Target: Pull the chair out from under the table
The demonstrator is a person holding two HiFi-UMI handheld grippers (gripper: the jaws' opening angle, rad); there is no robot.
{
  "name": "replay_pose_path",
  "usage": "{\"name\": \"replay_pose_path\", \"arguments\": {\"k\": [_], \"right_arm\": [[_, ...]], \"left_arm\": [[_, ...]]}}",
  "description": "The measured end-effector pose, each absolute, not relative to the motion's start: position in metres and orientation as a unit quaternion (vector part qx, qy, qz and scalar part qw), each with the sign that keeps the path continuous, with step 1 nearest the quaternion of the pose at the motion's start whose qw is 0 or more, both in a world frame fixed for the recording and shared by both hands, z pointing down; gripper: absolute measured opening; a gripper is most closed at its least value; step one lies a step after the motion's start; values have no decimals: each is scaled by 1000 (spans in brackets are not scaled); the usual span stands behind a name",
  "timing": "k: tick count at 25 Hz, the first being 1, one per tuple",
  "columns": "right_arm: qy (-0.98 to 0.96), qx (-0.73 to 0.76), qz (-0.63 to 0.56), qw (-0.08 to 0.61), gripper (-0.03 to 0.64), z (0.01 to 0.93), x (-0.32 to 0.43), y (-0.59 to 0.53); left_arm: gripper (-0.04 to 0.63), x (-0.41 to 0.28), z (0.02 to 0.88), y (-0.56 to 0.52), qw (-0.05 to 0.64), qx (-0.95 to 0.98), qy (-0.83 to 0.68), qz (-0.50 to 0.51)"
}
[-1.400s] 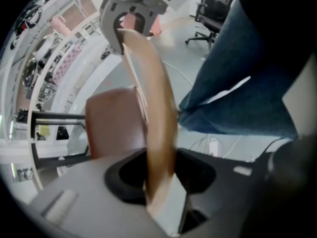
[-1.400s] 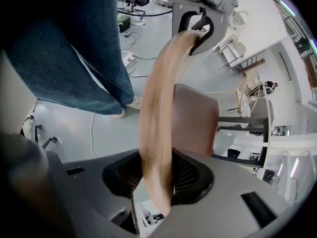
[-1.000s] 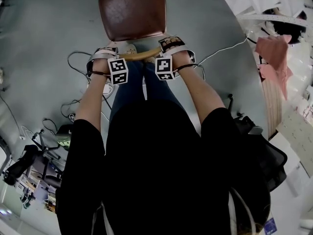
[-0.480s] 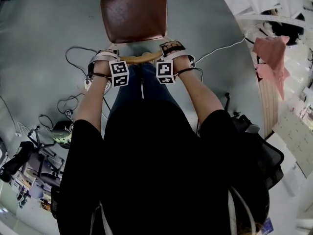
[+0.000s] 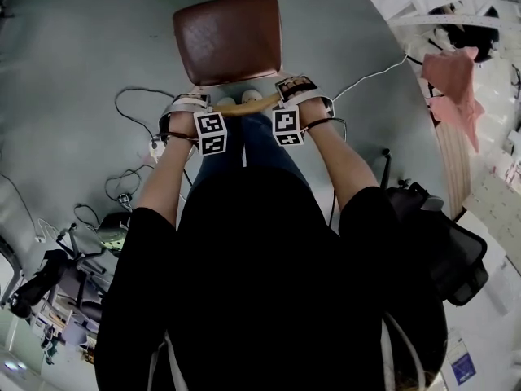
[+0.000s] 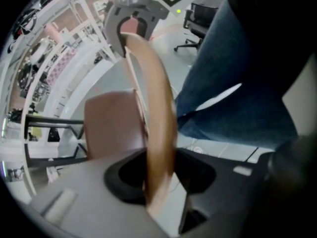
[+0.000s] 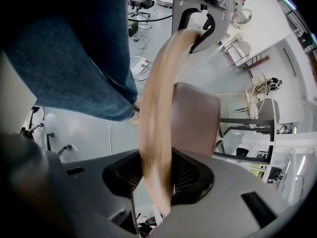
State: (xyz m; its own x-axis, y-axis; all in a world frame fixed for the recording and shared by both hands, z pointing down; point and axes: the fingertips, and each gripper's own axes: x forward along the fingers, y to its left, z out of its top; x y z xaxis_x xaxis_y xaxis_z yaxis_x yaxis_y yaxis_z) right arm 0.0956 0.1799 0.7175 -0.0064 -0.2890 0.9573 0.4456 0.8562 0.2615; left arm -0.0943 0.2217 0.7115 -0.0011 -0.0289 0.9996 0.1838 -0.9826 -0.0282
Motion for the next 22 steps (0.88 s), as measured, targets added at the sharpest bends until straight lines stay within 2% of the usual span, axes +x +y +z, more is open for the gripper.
{"name": "replay_pose_path", "arguments": {"k": [22], "right_arm": [[-682,-86,-207,696,143,715,96,216]], "left_arm": [[164,-93,706,249,53,-720,-85,-687]]}}
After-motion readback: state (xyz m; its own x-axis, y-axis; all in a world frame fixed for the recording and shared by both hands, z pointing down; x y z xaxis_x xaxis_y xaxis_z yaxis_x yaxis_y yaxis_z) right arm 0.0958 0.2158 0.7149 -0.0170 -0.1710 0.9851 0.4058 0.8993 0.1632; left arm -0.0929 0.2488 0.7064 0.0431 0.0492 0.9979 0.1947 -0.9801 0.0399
